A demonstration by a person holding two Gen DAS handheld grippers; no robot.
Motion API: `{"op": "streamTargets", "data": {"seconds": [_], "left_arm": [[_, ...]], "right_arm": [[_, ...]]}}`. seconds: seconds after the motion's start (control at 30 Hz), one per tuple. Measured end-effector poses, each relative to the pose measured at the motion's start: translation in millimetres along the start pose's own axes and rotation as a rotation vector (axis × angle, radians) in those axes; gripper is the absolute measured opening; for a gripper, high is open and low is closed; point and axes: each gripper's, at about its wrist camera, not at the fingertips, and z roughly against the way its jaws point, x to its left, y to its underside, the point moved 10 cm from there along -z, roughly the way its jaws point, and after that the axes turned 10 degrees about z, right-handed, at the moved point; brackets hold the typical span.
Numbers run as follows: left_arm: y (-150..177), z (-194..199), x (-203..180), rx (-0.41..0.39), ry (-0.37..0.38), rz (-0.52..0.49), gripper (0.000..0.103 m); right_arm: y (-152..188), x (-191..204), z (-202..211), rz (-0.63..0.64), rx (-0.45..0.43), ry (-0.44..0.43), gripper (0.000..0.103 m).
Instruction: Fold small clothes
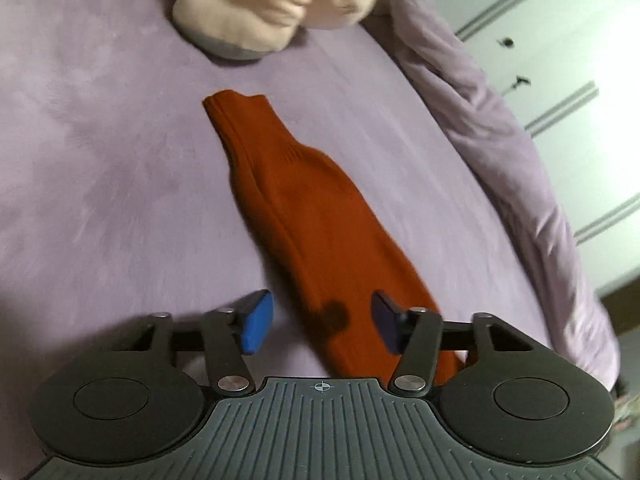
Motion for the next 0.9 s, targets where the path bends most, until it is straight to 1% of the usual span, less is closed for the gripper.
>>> {"op": "streamTargets", "data": {"seconds": [0.03, 0.07, 0.1, 0.17, 0.2, 0.23, 0.27, 0.33, 0.37, 0.43, 0.47, 0.5, 0.53, 0.57, 0.6, 0.67, 0.73, 0.77, 0.8, 0.83, 0.87, 0.9], "left_arm": [[-7, -5, 3, 0.002, 0.01, 0.04, 0.046], [-13, -8, 7, 0.006, 0.029, 0.088, 0.038], [-19, -13, 11, 0.012, 0.047, 0.141, 0.024], [-26, -19, 21, 0.031, 0.043, 0.198, 0.009], [-26, -22, 22, 0.047, 0.05, 0.221, 0.01], [-27, -22, 20, 0.052, 0.055, 0.222, 0.01], [-27, -20, 17, 0.048, 0.052, 0.2, 0.01], [-27, -7, -3, -0.006, 0.049, 0.068, 0.009], [-23, 4, -22, -0.039, 0.07, -0.038, 0.009], [-3, 26, -65, -0.067, 0.124, -0.233, 0.009], [14, 37, -89, -0.068, 0.156, -0.323, 0.009], [40, 53, -120, -0.062, 0.21, -0.427, 0.009], [66, 66, -143, -0.048, 0.269, -0.502, 0.009], [96, 79, -165, -0.02, 0.329, -0.574, 0.009], [135, 91, -187, 0.019, 0.39, -0.654, 0.009], [207, 104, -212, 0.079, 0.469, -0.772, 0.011], [274, 101, -218, 0.146, 0.482, -0.874, 0.021], [302, 94, -216, 0.184, 0.467, -0.915, 0.032], [328, 84, -208, 0.229, 0.43, -0.948, 0.039], [349, 72, -198, 0.275, 0.377, -0.974, 0.039], [363, 65, -188, 0.307, 0.337, -0.991, 0.039], [372, 60, -178, 0.316, 0.303, -1.017, 0.04]], "right_arm": [[0, 1, 0, 0.003, 0.006, 0.002, 0.049], [0, 2, -1, 0.009, 0.013, 0.008, 0.049], [-1, 2, 0, 0.015, 0.019, 0.013, 0.049], [-5, 2, -1, 0.027, 0.024, 0.02, 0.049], [-7, 4, 0, 0.033, 0.018, 0.026, 0.049], [-10, 3, 0, 0.039, 0.013, 0.033, 0.049], [-12, 3, 1, 0.045, 0.007, 0.041, 0.049], [-17, 1, 4, 0.05, -0.009, 0.053, 0.049], [-19, -1, 6, 0.051, -0.016, 0.057, 0.049], [-22, -5, 8, 0.048, -0.029, 0.068, 0.048], [-23, -5, 9, 0.045, -0.032, 0.068, 0.046], [-25, -7, 10, 0.039, -0.036, 0.069, 0.045], [-27, -8, 12, 0.033, -0.044, 0.069, 0.045], [-28, -7, 13, 0.028, -0.051, 0.063, 0.045], [-31, -7, 15, 0.021, -0.061, 0.057, 0.045], [-35, -5, 19, 0.008, -0.081, 0.042, 0.045], [-40, -3, 22, -0.001, -0.1, 0.022, 0.045], [-42, -2, 23, -0.001, -0.105, 0.014, 0.045], [-45, -2, 22, -0.001, -0.105, 0.006, 0.045], [-47, -2, 21, -0.002, -0.103, 0.002, 0.045], [-48, -3, 19, -0.007, -0.095, -0.005, 0.045], [-48, -5, 15, -0.017, -0.079, -0.021, 0.045]]}}
